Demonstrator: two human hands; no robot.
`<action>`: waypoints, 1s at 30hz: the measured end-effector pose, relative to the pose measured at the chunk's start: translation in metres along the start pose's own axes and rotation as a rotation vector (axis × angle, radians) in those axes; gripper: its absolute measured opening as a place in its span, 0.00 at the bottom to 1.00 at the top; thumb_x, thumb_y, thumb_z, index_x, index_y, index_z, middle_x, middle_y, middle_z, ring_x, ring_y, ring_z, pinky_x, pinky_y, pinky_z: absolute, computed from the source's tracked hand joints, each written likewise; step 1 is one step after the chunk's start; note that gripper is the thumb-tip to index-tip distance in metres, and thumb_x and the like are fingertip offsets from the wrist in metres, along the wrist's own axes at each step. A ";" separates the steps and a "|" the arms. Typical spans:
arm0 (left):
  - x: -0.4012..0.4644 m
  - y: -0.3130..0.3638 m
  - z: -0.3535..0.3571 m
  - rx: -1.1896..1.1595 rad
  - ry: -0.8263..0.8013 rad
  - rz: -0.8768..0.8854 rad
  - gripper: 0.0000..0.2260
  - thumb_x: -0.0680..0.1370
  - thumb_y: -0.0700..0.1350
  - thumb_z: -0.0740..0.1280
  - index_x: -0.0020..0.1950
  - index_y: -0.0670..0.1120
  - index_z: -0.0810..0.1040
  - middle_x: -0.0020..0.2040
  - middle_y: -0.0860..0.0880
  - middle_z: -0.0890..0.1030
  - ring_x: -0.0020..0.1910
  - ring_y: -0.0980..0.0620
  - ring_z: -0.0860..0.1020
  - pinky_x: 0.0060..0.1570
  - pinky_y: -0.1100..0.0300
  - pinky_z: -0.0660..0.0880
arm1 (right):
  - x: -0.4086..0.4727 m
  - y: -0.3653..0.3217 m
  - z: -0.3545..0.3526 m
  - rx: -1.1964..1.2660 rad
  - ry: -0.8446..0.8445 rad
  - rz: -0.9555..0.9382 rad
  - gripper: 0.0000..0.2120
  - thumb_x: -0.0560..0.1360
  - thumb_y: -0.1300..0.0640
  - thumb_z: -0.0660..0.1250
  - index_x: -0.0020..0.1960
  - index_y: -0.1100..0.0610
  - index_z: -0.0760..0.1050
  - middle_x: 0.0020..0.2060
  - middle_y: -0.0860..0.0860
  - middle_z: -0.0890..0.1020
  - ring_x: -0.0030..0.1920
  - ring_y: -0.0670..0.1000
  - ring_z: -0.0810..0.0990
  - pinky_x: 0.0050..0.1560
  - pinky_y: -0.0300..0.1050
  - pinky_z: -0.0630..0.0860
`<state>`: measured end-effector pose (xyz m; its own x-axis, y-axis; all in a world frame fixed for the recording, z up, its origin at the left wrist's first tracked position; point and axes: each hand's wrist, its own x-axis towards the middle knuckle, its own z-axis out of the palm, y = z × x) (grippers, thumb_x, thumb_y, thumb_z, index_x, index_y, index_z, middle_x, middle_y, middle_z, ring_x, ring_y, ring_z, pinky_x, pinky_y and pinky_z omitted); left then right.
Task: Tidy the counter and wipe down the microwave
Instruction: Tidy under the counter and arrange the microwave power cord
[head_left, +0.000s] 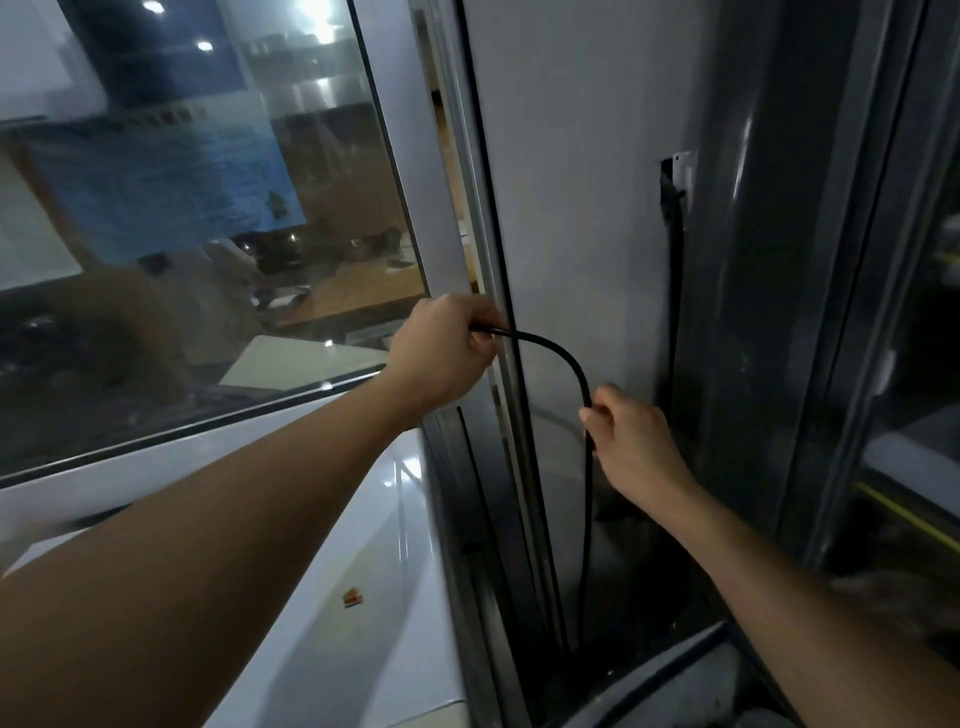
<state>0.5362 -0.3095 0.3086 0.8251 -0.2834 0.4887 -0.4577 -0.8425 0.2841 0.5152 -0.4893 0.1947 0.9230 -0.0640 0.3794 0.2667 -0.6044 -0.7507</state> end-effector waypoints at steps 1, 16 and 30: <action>0.001 0.008 -0.003 0.014 -0.024 0.031 0.07 0.75 0.42 0.67 0.51 0.49 0.81 0.47 0.51 0.83 0.48 0.51 0.79 0.53 0.51 0.78 | 0.002 -0.008 -0.007 0.001 0.020 -0.019 0.11 0.79 0.55 0.59 0.42 0.61 0.68 0.35 0.56 0.76 0.39 0.57 0.78 0.45 0.59 0.79; 0.004 0.043 -0.064 -0.188 0.022 0.009 0.06 0.78 0.42 0.63 0.43 0.47 0.76 0.37 0.50 0.78 0.37 0.51 0.75 0.37 0.60 0.72 | -0.013 -0.040 -0.053 -0.104 -0.234 -0.010 0.07 0.77 0.55 0.63 0.42 0.47 0.67 0.42 0.46 0.77 0.44 0.47 0.77 0.40 0.39 0.72; -0.006 0.039 -0.099 -0.390 0.118 -0.106 0.08 0.79 0.42 0.62 0.52 0.45 0.81 0.47 0.43 0.82 0.47 0.45 0.79 0.51 0.52 0.77 | -0.013 -0.124 -0.149 0.040 0.021 0.121 0.11 0.78 0.63 0.61 0.37 0.55 0.71 0.35 0.58 0.79 0.36 0.55 0.79 0.32 0.46 0.77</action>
<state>0.4808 -0.2950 0.3985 0.8414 -0.1307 0.5244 -0.4818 -0.6211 0.6182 0.4287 -0.5319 0.3636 0.9432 -0.1513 0.2959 0.1653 -0.5589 -0.8126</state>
